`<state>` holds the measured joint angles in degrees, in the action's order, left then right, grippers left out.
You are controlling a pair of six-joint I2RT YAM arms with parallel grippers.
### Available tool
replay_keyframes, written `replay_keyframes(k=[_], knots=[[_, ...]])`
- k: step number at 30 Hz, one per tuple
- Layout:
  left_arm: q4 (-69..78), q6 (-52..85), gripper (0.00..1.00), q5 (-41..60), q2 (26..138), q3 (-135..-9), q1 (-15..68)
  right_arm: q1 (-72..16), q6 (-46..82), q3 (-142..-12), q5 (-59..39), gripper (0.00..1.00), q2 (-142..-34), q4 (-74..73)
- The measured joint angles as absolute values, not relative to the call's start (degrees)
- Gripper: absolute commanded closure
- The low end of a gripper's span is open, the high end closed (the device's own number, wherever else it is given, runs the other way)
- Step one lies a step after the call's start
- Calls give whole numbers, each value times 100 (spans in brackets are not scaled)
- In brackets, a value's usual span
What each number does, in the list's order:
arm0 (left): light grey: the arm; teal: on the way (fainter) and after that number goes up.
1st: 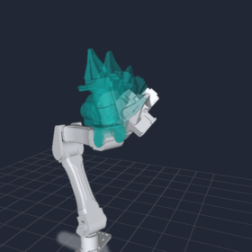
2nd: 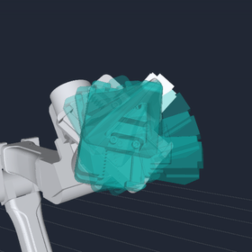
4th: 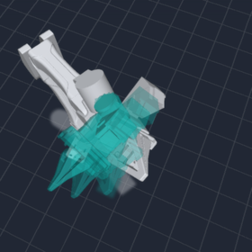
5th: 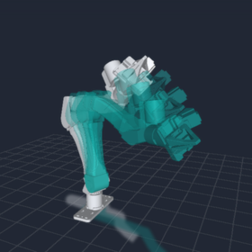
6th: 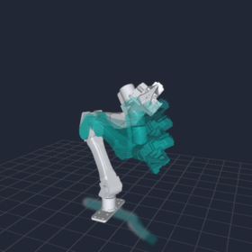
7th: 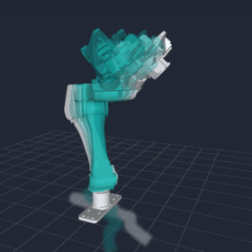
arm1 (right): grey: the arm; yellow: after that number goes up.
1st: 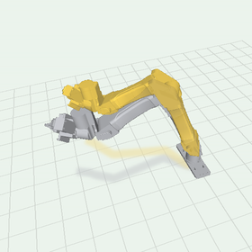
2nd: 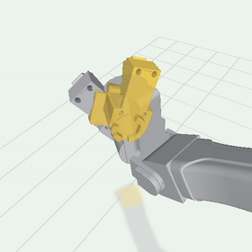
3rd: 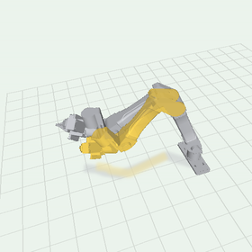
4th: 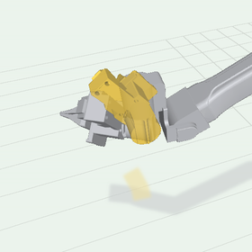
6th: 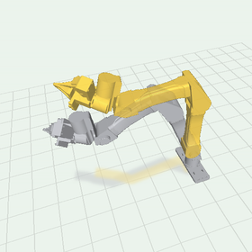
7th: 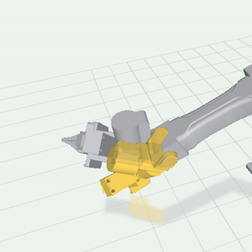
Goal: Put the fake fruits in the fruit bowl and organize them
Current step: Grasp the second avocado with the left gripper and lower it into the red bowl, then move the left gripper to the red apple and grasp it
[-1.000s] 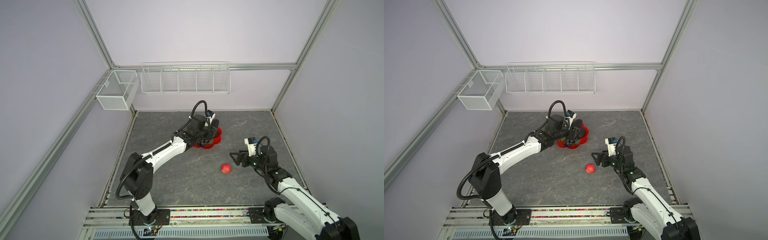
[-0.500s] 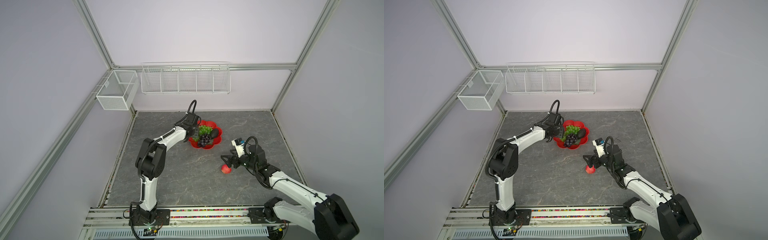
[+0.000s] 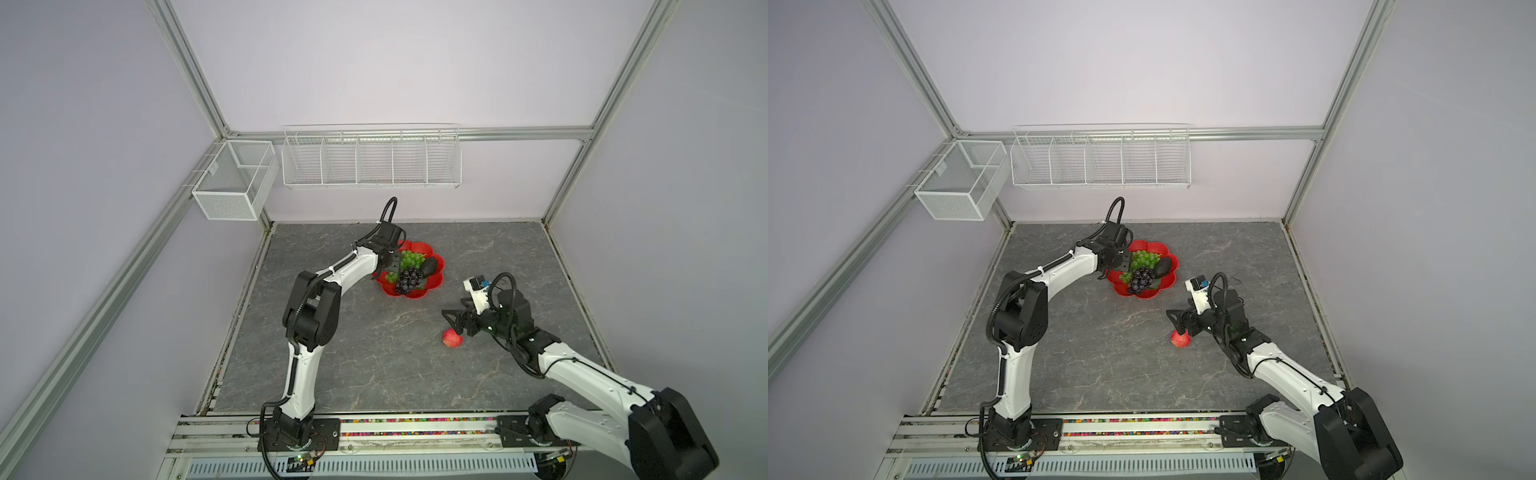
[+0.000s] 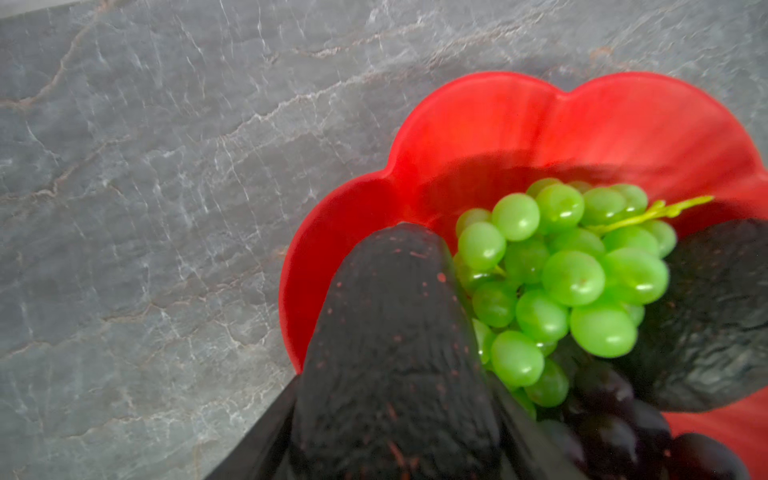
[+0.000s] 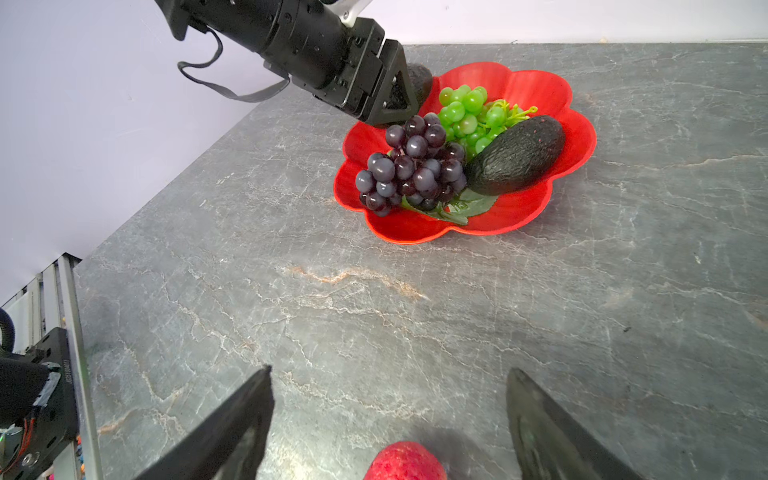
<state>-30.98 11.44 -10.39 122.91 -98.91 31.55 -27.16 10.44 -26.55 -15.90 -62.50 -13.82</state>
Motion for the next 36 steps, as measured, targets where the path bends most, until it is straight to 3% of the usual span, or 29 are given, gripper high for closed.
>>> replay_keyframes(k=[14, 21, 25, 29, 36], knots=[[-2908, 958, 34, -1052, 12221, -9880, 3155, -2716, 1026, -2655, -1522, 12, -6254, -1380], [-2637, 878, 34, -937, 11159, -8925, 3367, -2700, 1033, -2652, -1479, 11, -6145, -1295], [-2438, 991, 34, -893, 10130, -8082, 3968, -2659, 1118, -2652, -1345, 12, -5732, -840], [-2152, 1190, 33, -766, 9472, -7290, 5107, -2657, 1380, -2401, -1247, 11, -4864, -180], [-1811, 1446, 33, -552, 9911, -6855, 6536, -2657, 1522, -1994, -952, 12, -3002, 1179]])
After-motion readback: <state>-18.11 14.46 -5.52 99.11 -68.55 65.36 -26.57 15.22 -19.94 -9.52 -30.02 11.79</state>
